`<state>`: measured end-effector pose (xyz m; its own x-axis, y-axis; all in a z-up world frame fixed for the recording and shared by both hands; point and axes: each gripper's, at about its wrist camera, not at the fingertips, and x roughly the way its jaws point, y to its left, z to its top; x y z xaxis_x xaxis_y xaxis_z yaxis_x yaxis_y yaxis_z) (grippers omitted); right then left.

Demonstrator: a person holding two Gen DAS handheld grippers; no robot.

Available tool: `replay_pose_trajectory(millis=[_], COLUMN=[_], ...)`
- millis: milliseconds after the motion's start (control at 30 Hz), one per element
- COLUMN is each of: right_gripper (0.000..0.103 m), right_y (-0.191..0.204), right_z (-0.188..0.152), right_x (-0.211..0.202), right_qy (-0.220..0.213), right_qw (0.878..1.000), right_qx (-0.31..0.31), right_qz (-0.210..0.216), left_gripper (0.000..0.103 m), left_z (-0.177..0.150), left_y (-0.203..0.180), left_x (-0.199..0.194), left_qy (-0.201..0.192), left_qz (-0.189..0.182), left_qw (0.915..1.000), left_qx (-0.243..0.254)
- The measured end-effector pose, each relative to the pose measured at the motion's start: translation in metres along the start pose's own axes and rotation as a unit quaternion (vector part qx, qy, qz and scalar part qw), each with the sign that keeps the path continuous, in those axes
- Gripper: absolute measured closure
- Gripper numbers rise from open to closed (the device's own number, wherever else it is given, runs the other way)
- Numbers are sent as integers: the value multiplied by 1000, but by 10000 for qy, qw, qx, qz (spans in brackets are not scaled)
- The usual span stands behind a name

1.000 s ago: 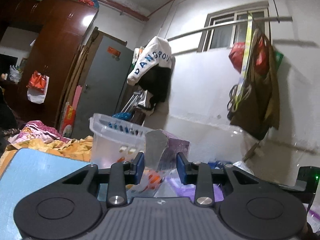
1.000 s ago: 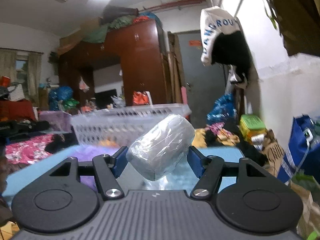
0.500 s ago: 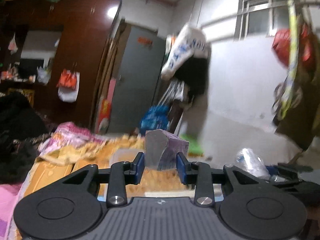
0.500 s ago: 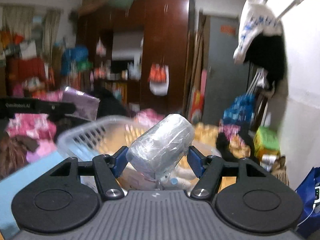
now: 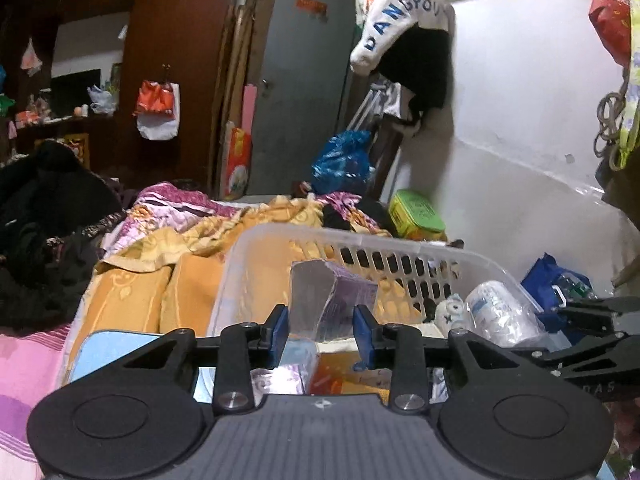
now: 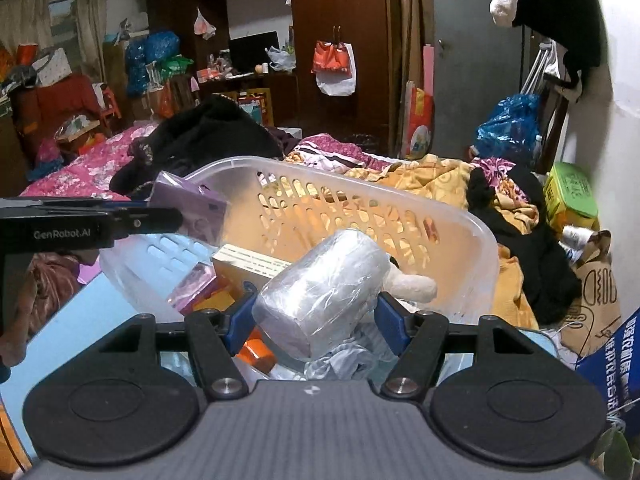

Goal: Organize objects
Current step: 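Carry the pink box and wrapped roll over the basket with both grippers, then open both grippers to drop the pink box and roll into the basket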

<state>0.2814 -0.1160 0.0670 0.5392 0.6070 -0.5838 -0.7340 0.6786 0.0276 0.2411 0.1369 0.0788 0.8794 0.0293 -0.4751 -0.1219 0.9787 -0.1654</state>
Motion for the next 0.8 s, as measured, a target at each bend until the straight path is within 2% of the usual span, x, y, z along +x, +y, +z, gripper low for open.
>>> replay_pose_trajectory(millis=[33, 67, 100, 133, 167, 300, 433, 567, 667, 733, 800], right_gripper=[32, 24, 12, 6, 0, 0, 0, 0, 0, 0, 0], right_y=[-1, 0, 0, -1, -1, -11, -29, -31, -19, -14, -14], right_z=[1, 0, -2, -5, -9, -32, -76, -123, -151, -162, -166], right_x=[-2, -7, -14, -23, -30, -63, -90, -98, -101, -97, -92], right_qy=[-58, -163, -336, -529, -694, -1249, -1775, -1918, -1973, -1922, -1901], right_qw=[10000, 9998, 9994, 9985, 9975, 9917, 9815, 9785, 9789, 9799, 9784], right_qx=[-10, 6, 29, 27, 12, 270, 713, 760, 493, 533, 713], right_qz=[-75, -123, -111, -95, -107, -164, 95, -57, -190, -30, 394], left_gripper=[59, 50, 42, 27, 23, 23, 21, 20, 20, 20, 19], left_z=[-2, -3, -4, -6, -9, -24, -54, -97, -127, -141, -152], left_y=[-1, -1, -1, -1, -2, -7, -11, -9, -8, -10, -17], left_x=[-1, -4, -8, -13, -20, -46, -76, -96, -108, -112, -107], left_qy=[-51, -165, -285, -403, -567, -930, -1238, -1356, -1420, -1439, -1342], left_qz=[-2, -31, -53, -76, -105, -222, -523, -748, -972, -1035, -1047], left_qw=[10000, 9998, 9995, 9991, 9983, 9950, 9904, 9872, 9846, 9833, 9835], left_qx=[63, 98, 106, 102, 107, 272, 339, 383, 310, 413, 616])
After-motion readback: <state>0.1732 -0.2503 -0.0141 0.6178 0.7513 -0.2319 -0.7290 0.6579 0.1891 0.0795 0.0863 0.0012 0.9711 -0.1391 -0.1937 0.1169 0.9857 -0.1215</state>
